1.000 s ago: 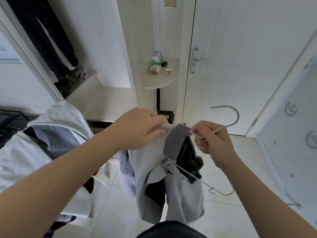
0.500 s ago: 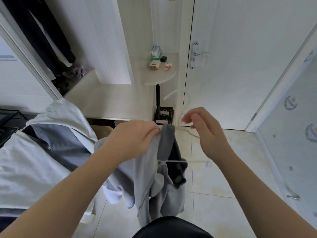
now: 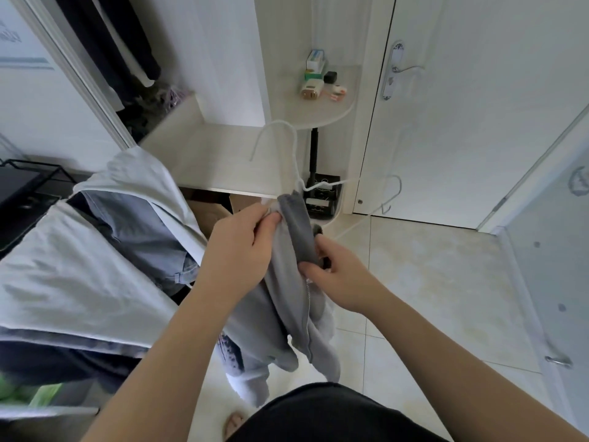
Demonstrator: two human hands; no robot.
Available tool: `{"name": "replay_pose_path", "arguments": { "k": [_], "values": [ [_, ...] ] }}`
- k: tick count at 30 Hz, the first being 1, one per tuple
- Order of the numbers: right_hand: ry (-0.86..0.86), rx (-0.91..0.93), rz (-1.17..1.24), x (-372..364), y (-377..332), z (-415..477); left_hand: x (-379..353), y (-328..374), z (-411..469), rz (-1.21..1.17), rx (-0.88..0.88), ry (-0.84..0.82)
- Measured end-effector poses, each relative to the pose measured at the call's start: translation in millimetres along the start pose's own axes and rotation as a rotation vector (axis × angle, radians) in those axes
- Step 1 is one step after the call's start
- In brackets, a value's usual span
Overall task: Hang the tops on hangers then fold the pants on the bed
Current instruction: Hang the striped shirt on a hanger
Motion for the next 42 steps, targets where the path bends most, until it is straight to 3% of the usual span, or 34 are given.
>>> {"name": "replay_pose_path", "arguments": {
  "k": [5,8,13,17,24,30,37,42],
  "values": [
    [-0.164,-0.041,0.005,-13,30,-4,-1,-25,-12,0.01,0.101,-0.045],
    [-0.342,-0.095,-0.187,-25,60,-9,0,-34,-21,-0.007,0.142,-0.038],
    [-0.271,-0.064,-0.71,-17,95,-9,8,-40,-34,0.006,0.135,-0.127],
    [-0.283,-0.057,-0.83,5,113,-10,24,-46,-43,0.055,0.162,-0.132],
    [-0.194,-0.062,-0.829,31,117,-14,40,-55,-51,0.085,0.17,-0.237],
    [-0.066,-0.04,-0.743,53,106,-6,60,-63,-55,-0.05,0.161,-0.187],
    [0.009,-0.033,-0.492,55,102,-1,65,-66,-62,-0.146,0.153,0.007],
    [0.094,-0.043,-0.343,62,96,6,71,-67,-59,-0.193,0.163,0.013]
  ]
}}
Point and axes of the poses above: each hand's wrist, its own z-axis towards the middle knuckle, its own x-axis out of the back of the hand, y = z × x, the point moved 3 cm from there along z, towards the middle knuckle, and after that the axes turned 11 degrees about -z, right-handed, at the moved point
